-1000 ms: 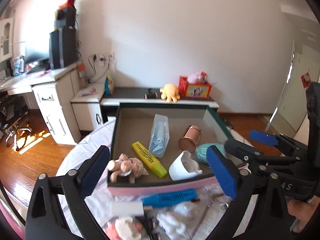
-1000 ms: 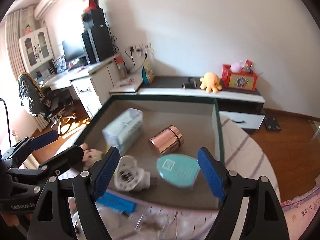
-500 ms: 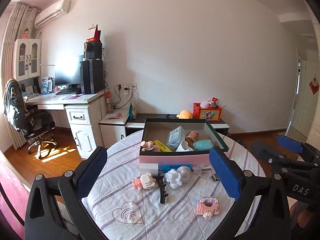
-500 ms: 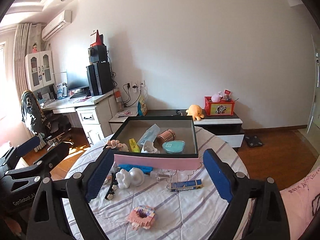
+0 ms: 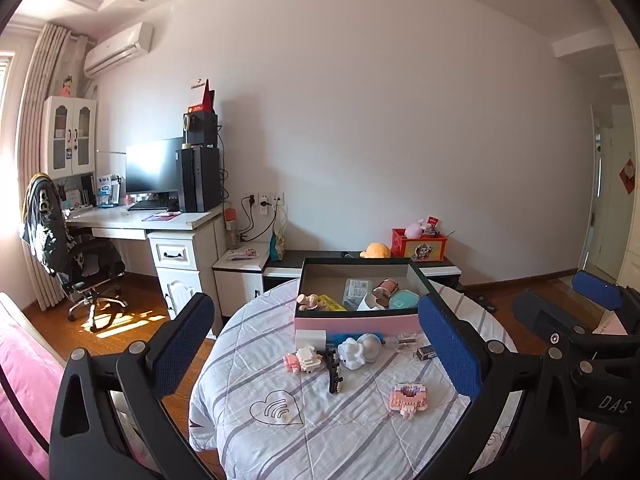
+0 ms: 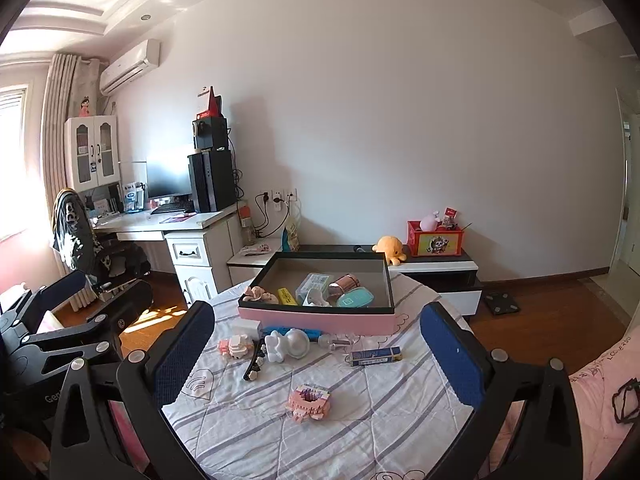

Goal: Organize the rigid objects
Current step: 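Withdraw both open grippers from the box back toward the bed items, then grasp the pink lego donut with the right gripper while the left grasps the white-pink lego figure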

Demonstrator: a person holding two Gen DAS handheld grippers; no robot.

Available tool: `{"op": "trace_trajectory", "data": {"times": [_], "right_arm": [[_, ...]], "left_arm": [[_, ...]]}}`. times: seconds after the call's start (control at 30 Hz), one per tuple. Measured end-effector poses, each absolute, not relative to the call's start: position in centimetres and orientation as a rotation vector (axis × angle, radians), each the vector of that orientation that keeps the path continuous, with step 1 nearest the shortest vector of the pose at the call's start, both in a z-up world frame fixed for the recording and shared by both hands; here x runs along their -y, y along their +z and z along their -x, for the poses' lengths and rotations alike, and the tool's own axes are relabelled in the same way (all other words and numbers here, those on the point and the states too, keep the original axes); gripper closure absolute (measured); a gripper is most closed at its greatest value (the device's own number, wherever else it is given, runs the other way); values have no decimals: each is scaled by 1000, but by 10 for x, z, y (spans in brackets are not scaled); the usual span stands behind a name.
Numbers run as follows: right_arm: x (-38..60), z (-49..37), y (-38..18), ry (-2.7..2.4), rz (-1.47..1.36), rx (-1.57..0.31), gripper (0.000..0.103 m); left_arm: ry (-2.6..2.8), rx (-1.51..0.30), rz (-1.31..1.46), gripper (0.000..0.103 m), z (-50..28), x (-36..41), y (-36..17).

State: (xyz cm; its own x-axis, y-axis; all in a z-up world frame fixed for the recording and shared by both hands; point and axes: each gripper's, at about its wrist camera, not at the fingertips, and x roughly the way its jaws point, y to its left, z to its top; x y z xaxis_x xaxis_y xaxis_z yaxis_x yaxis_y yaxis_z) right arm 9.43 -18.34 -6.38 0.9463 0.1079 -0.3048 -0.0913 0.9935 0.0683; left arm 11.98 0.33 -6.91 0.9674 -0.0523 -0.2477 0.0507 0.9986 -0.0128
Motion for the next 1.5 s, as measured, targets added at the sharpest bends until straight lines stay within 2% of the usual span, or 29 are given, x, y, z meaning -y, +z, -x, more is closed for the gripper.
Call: {"op": "trace_trajectory", "data": {"times": [0.47, 0.7, 0.83, 1.07, 1.17, 1.4, 1.43, 1.5], "right_arm": [[182, -85, -61, 104, -57, -296, 0], [184, -98, -73, 101, -58, -338, 0], [187, -118, -99, 94, -63, -413, 0], [191, -175, -180, 90, -87, -649, 0], [186, -199, -212, 118, -105, -740, 0], [167, -234, -247, 163, -77, -822, 0], [165, -237, -250, 159, -65, -830, 0], [162, -241, -256, 178, -37, -844, 8]], "left_arm": [[-28, -216, -16, 0, -108, 1, -63], [-47, -280, -18, 0, -125, -1, -81], [-84, -383, -18, 0, -151, 0, -114], [-75, -604, -26, 0, -201, -6, -185], [-56, -649, -26, 0, -214, -11, -201], [-34, -711, 6, 0, -239, -31, -222], [-36, -719, 15, 0, -242, -32, -224], [-42, -735, 28, 0, -250, -35, -229]]}}
